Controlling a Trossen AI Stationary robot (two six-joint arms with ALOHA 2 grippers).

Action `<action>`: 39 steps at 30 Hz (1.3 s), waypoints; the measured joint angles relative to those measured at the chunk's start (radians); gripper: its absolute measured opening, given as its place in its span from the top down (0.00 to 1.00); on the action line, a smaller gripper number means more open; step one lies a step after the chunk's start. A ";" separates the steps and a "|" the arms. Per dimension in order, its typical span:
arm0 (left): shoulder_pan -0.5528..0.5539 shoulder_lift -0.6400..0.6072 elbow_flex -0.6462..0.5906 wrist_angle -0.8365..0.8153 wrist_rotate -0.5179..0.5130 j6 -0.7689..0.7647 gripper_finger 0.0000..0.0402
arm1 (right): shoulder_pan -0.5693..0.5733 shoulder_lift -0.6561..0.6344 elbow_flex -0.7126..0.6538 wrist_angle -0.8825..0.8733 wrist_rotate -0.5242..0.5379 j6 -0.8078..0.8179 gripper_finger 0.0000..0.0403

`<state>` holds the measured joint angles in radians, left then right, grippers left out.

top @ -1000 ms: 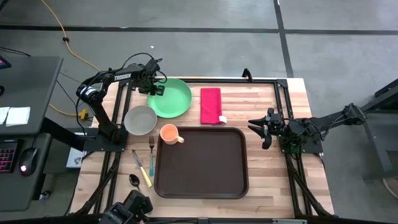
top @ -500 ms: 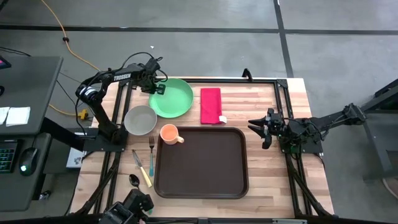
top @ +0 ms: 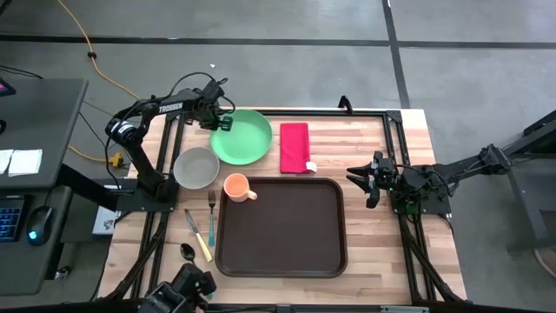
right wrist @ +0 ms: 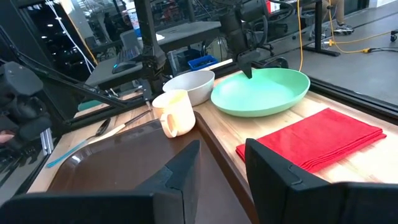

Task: Set up tray
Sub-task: Put the green plate on the black serving tray to the bottom right of the orange mug

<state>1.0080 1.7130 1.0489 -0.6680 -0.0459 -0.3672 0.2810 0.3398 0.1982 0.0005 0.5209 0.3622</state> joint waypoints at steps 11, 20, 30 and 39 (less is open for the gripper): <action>0.000 0.003 0.050 0.043 0.046 0.000 0.94 | 0.000 0.000 0.000 0.000 -0.001 0.000 0.74; 0.002 0.004 0.242 -0.088 -0.024 0.042 0.96 | 0.000 0.000 0.000 0.000 -0.002 0.000 0.74; 0.001 0.003 0.355 -0.279 -0.047 0.086 0.96 | 0.000 0.000 0.000 -0.022 -0.001 -0.003 0.74; 0.001 0.003 0.406 -0.286 0.000 0.110 0.96 | 0.000 0.000 0.000 -0.023 0.000 -0.003 0.74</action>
<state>1.0088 1.7157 1.4547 -0.9544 -0.0463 -0.2571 0.2811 0.3398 0.1982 -0.0225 0.5205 0.3588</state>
